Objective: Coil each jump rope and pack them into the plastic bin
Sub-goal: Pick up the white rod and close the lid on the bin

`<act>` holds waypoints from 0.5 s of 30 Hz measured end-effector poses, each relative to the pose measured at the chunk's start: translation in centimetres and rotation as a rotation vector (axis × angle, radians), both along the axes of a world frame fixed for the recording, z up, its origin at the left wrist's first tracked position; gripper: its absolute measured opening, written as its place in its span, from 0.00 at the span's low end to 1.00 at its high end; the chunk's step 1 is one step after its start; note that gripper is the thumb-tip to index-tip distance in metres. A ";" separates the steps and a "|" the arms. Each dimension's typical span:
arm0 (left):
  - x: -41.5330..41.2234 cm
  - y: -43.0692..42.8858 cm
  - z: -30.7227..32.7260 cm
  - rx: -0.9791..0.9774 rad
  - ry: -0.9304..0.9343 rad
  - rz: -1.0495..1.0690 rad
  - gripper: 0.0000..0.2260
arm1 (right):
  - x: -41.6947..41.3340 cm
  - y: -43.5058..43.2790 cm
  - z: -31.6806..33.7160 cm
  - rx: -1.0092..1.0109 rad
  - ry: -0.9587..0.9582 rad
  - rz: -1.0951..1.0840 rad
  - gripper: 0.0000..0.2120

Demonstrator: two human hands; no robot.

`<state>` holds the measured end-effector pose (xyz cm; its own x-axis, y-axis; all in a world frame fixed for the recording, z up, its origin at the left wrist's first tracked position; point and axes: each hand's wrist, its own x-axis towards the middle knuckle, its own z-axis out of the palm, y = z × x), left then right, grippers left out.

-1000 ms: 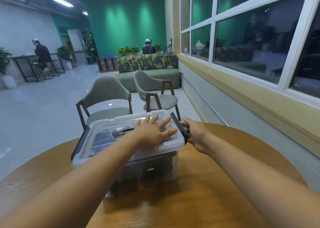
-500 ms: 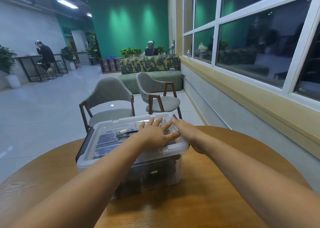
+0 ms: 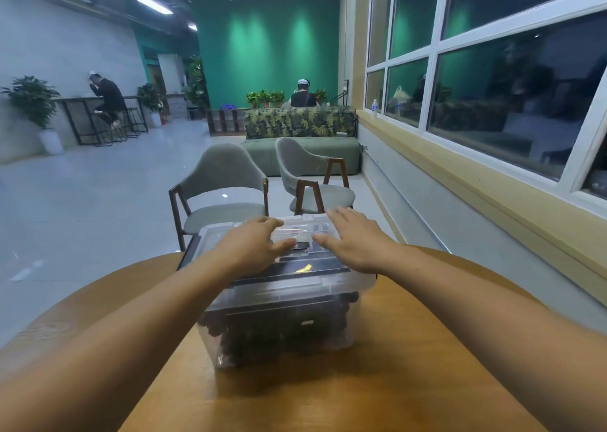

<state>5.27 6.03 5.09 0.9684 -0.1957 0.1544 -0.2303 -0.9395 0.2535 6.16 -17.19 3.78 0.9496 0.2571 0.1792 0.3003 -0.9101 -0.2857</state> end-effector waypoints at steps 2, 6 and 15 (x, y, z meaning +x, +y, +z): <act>-0.3 2.0 -0.1 0.047 -0.016 0.072 0.33 | 0.0 0.8 0.7 -0.089 -0.002 0.092 0.37; -0.6 5.4 -1.2 0.161 0.050 0.215 0.40 | 0.6 1.8 0.0 -0.197 0.077 0.177 0.39; 0.8 5.3 -0.8 0.095 0.062 0.119 0.40 | -0.9 1.7 -1.2 -0.217 0.094 -0.014 0.40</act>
